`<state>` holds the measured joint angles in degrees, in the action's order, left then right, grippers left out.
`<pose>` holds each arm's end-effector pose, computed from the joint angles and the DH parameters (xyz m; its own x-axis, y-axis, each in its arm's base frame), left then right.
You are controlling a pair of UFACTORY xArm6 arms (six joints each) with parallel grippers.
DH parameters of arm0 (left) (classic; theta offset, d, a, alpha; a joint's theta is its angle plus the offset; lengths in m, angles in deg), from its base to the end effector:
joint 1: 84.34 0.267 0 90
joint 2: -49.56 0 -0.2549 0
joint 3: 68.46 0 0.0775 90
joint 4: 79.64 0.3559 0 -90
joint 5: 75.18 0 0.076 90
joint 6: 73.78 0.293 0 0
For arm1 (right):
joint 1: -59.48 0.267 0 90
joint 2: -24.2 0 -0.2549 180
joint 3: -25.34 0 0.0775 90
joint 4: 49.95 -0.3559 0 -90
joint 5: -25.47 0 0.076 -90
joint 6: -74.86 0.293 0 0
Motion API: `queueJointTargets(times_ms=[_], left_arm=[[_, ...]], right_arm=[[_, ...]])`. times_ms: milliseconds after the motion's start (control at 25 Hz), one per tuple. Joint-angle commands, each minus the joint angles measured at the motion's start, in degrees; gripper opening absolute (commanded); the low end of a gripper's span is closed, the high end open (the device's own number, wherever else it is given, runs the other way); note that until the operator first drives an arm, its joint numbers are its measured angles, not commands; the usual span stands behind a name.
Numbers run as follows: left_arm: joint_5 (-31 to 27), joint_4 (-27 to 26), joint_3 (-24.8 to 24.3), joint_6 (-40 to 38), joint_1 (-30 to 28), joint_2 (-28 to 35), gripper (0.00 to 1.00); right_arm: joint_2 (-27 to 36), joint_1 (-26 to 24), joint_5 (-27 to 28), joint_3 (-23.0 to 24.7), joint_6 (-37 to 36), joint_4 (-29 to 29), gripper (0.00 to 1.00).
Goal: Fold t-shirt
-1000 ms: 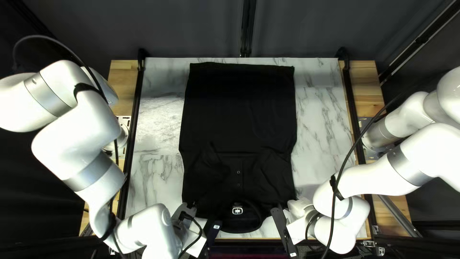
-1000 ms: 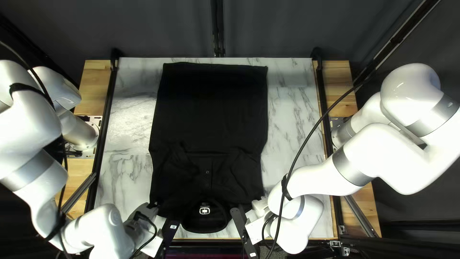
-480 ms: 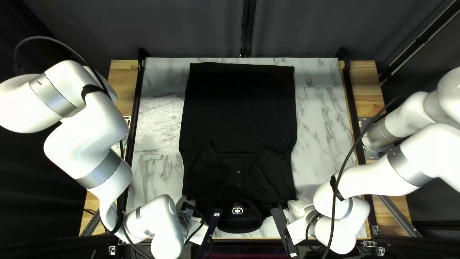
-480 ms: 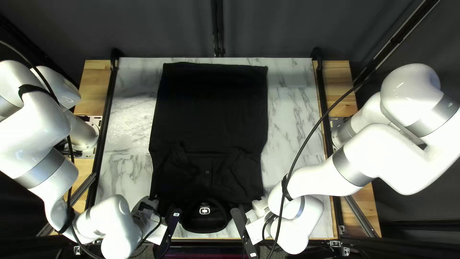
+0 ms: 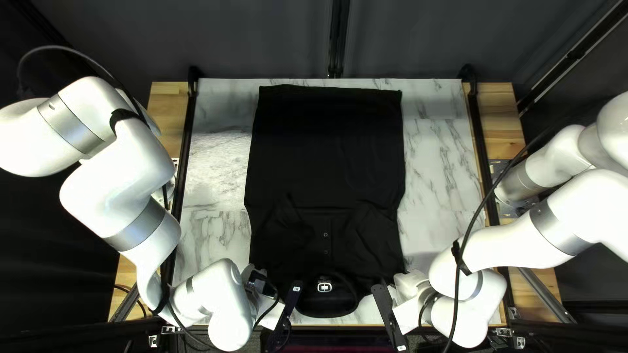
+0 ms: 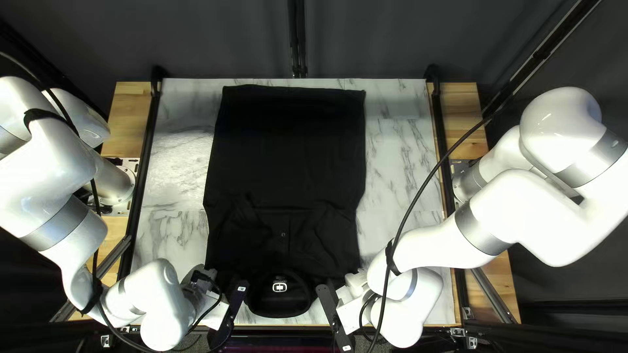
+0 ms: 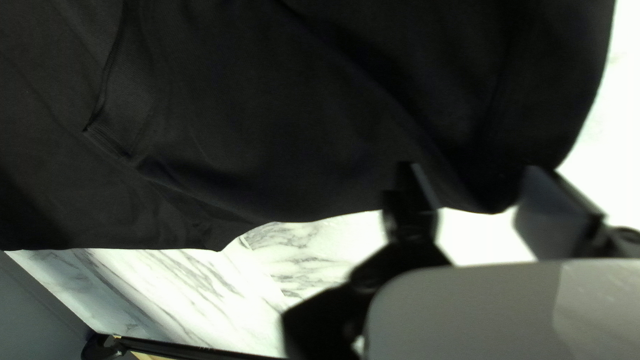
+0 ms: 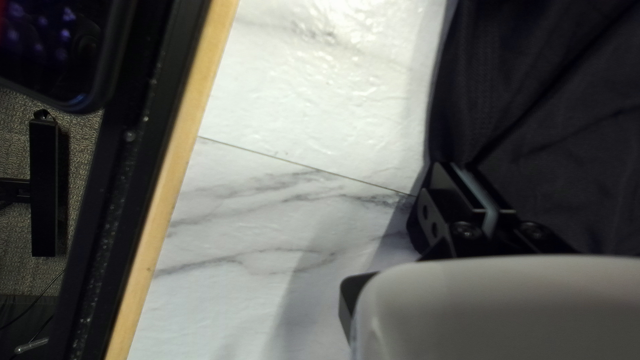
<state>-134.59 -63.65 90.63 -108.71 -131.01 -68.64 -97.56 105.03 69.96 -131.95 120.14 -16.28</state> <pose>0.3154 -0.2486 -0.0232 0.9237 -0.3445 -0.1677 -0.3821 -0.8604 -0.3371 0.3778 0.2655 -0.0474 0.8867 0.4569 0.0704 0.3979 -0.8319 0.3868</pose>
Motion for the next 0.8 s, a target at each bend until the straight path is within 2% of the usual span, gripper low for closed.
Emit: queueJointTargets(times_ms=[40,360,560,800], left_arm=[[-0.2,0.0,0.0,0.0,0.1,0.1,0.0],[-2.3,0.8,0.1,0.6,0.5,2.4,0.0],[-4.1,1.7,-1.1,0.8,0.9,5.4,0.0],[-6.3,2.8,-4.9,2.0,3.0,11.0,0.0]], right_arm=[[0.0,0.0,-0.1,0.0,0.0,0.0,0.01],[1.4,0.0,0.9,0.5,-0.6,-0.4,0.0],[4.3,0.1,3.5,1.2,-1.7,-0.9,0.0],[10.1,-0.5,5.4,5.2,-2.4,-0.6,0.0]])
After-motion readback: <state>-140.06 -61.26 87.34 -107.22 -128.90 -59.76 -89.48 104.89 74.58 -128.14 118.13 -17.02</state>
